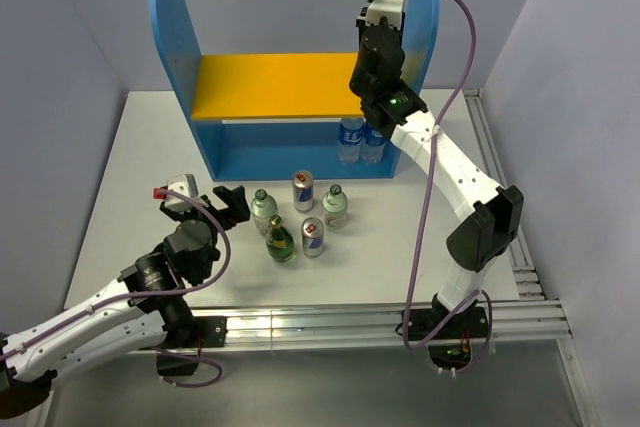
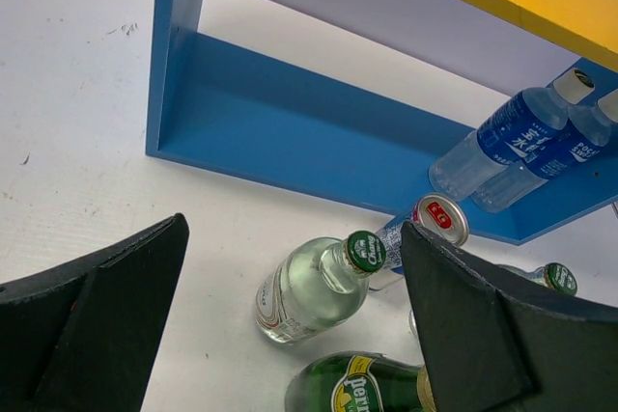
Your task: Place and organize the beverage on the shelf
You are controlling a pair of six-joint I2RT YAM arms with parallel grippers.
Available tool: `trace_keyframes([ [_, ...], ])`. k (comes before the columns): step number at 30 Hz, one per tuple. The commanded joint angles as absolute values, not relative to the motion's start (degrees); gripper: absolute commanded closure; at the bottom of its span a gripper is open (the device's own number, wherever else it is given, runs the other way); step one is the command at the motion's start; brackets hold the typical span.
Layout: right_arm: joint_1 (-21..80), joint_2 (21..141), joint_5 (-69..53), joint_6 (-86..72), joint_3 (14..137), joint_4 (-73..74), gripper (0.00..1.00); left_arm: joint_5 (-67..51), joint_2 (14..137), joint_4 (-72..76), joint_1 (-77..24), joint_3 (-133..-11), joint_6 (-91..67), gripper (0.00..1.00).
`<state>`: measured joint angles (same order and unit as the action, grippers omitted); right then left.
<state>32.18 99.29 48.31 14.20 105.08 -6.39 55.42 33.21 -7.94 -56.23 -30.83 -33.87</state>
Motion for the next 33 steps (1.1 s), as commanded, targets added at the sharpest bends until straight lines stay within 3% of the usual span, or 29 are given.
trace_keyframes([
  [1,31.1,98.2,48.1,14.1,109.3,-11.6,1.0,55.8,33.4,-5.9,-56.4,-30.8,-33.8,0.02],
  [7,30.5,97.5,50.6,12.0,105.8,-12.0,1.0,55.2,33.7,-5.1,-56.4,-30.6,-33.1,0.02],
  [9,30.4,97.5,51.6,11.3,105.3,-11.7,0.79,55.2,33.9,-5.2,-56.4,-30.8,-33.2,0.02],
  [10,30.4,97.4,51.9,11.3,104.7,-11.9,0.55,55.2,34.1,-5.3,-56.4,-30.8,-33.2,0.02],
  [13,30.5,97.4,52.7,11.1,104.4,-12.2,0.24,55.2,34.1,-5.5,-56.4,-30.9,-33.4,0.02],
  [21,30.5,96.9,53.3,11.0,104.5,-11.9,0.17,55.2,33.0,-5.4,-56.4,-30.5,-33.5,0.02],
  [29,30.9,91.2,51.0,6.7,103.0,-6.2,0.0,55.2,33.6,-6.1,-56.4,-31.4,-33.7,0.02],
  [33,31.0,88.9,47.5,3.4,104.1,-0.6,0.0,54.2,34.2,-6.9,-56.4,-32.6,-34.6,0.02],
])
